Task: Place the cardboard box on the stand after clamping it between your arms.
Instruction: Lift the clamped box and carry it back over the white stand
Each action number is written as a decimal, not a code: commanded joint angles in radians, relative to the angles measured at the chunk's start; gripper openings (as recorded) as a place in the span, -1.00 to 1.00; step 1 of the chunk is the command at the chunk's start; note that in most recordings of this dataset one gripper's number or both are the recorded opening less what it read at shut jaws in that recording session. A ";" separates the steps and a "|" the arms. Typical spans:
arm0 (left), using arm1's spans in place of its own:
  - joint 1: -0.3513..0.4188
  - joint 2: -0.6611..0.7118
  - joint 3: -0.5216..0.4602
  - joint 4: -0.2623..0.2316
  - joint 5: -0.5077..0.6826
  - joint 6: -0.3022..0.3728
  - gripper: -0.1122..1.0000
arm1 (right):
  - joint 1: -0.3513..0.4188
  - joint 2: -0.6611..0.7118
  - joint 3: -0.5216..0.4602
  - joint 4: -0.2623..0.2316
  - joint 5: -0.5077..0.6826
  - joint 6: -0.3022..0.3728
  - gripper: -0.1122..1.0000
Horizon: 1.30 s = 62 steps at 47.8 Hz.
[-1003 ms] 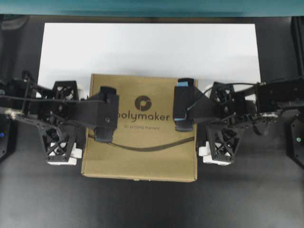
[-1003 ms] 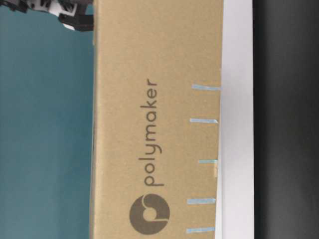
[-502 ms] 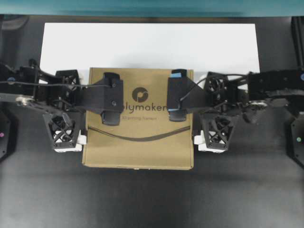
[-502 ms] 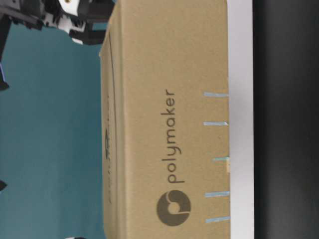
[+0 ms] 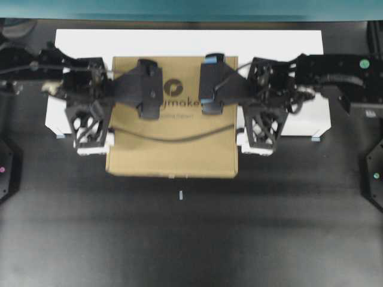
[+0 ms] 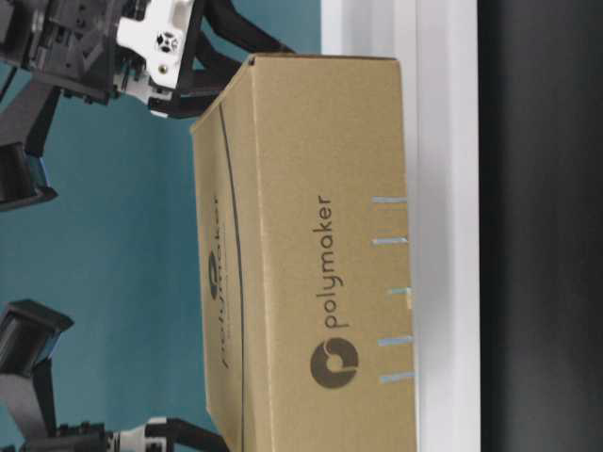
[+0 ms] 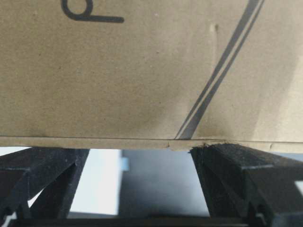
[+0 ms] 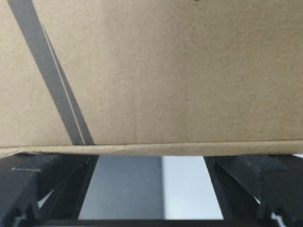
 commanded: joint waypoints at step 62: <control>0.258 0.179 -0.149 -0.011 -0.210 0.143 0.67 | -0.259 0.193 -0.101 0.055 -0.098 -0.227 0.63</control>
